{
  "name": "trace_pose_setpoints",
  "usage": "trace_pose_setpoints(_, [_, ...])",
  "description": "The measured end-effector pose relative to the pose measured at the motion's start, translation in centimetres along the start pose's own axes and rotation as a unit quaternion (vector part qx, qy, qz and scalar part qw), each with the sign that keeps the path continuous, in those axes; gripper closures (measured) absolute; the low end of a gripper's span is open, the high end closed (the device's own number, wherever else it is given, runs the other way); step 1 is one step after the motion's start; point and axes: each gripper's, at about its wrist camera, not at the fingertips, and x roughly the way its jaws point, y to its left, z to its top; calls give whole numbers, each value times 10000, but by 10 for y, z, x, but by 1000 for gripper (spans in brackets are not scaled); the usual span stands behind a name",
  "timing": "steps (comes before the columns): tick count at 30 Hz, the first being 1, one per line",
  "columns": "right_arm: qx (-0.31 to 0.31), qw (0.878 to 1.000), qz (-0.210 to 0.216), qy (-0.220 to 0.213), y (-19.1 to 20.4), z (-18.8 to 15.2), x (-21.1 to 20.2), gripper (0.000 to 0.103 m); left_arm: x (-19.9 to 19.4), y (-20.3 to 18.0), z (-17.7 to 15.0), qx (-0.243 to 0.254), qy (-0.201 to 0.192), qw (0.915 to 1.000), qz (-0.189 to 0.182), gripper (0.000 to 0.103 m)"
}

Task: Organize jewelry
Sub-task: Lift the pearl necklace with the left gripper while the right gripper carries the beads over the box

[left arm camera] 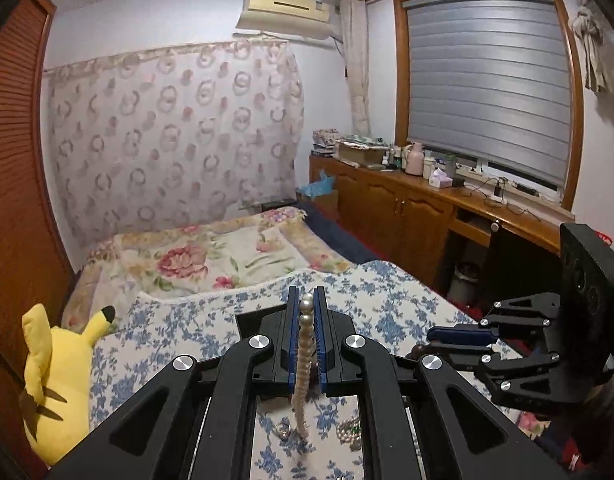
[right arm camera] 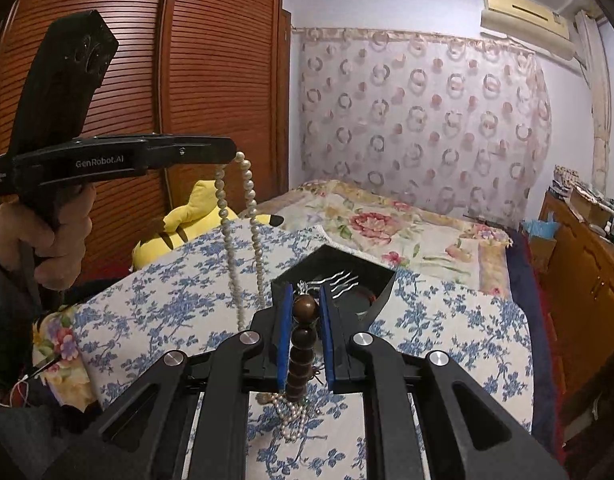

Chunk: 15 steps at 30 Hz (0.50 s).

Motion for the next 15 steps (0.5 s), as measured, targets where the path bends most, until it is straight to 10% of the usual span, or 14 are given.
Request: trace_pose_setpoints(15, [-107, 9997, -66, -204, -17, 41, 22, 88, 23, 9, 33, 50, -16, 9999, 126, 97])
